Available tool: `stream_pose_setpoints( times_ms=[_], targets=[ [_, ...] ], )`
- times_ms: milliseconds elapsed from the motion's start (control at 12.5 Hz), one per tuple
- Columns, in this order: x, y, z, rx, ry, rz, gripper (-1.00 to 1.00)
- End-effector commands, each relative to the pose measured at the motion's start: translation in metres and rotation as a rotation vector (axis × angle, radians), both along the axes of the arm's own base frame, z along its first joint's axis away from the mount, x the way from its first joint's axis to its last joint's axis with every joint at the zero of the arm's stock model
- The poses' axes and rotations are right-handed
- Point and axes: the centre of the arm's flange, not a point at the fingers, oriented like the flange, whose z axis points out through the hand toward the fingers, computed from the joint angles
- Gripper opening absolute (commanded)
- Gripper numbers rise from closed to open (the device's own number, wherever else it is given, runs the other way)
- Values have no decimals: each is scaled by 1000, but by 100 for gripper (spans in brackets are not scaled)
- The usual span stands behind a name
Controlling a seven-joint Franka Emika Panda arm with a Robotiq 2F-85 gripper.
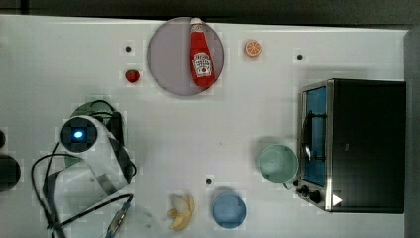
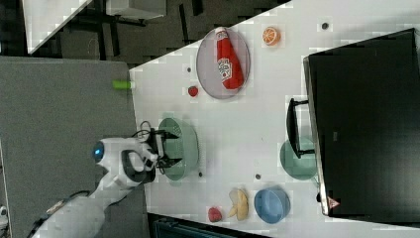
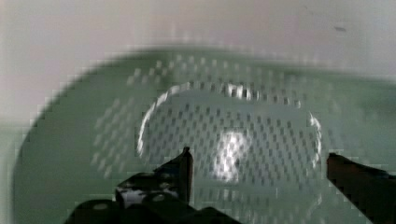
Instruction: Drag strainer left to right.
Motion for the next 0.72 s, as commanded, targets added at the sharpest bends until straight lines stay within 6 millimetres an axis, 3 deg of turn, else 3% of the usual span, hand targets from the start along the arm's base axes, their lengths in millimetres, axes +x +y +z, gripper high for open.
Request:
stream_pose_setpoints(
  times_ms=[80, 240, 720],
  targets=[
    [-2, -11, -15, -51, 20, -64, 100],
    [-1, -12, -21, -46, 1, -72, 100],
    [15, -63, -30, -94, 1, -158, 100]
  ],
)
